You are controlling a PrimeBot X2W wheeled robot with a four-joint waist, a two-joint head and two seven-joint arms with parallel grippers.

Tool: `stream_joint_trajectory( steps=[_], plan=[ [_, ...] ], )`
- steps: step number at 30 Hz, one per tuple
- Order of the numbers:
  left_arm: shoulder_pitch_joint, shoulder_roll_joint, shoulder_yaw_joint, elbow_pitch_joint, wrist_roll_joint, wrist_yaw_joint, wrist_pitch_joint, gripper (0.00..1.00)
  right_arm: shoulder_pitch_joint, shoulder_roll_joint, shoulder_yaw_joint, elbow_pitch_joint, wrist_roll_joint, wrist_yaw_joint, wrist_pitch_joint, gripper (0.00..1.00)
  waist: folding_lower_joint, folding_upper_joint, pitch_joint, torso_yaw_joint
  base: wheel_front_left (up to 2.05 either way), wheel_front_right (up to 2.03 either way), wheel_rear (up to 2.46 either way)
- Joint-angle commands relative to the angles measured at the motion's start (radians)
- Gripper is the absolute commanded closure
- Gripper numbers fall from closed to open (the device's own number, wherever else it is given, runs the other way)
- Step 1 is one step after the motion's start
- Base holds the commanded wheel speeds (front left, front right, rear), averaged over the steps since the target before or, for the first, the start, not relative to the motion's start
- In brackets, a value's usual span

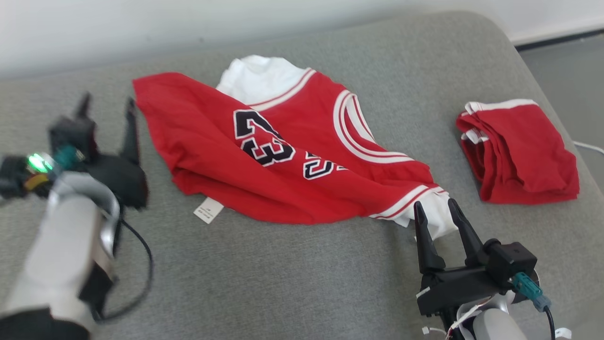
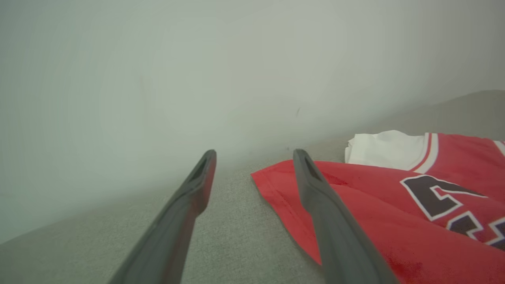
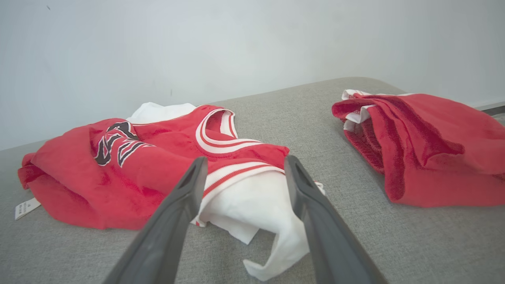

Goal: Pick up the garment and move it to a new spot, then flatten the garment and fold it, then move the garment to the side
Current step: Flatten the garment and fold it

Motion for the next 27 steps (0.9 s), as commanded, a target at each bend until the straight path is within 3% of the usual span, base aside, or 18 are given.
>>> stream_joint_trajectory(
  steps=[1,5,11,18,27],
  plan=[
    [0.098,-0.032,0.025,-0.06,-0.015,0.012,-0.002,0.0,0.023,0.001,-0.001,0.0,-0.013,-0.003,-0.004,0.0,-0.0001,-0.0001,-0.084,0.073,0.0,0.0,0.0],
    [0.299,-0.102,0.078,-0.195,-0.031,0.013,-0.003,0.0,0.033,0.001,0.01,-0.003,-0.026,-0.003,-0.004,0.0,-0.0001,-0.0001,-0.114,0.089,0.0,0.0,0.0],
    [0.426,-0.163,0.094,-0.227,-0.01,-0.003,-0.003,0.0,0.026,0.002,0.02,-0.019,-0.04,-0.003,-0.004,0.0,-0.0001,-0.0001,-0.096,0.082,0.0,0.0,0.0],
    [0.426,-0.207,0.133,-0.201,0.026,-0.022,-0.003,0.0,0.006,-0.01,0.03,-0.033,-0.051,-0.003,-0.004,0.0,-0.0001,-0.0001,-0.053,0.051,0.0,0.0,0.0],
    [0.338,-0.221,0.158,-0.106,0.067,-0.034,-0.003,0.0,-0.01,-0.014,0.048,-0.06,-0.048,-0.003,-0.004,0.0,-0.0001,-0.0001,-0.009,-0.003,0.0,0.0,0.0]
  ],
)
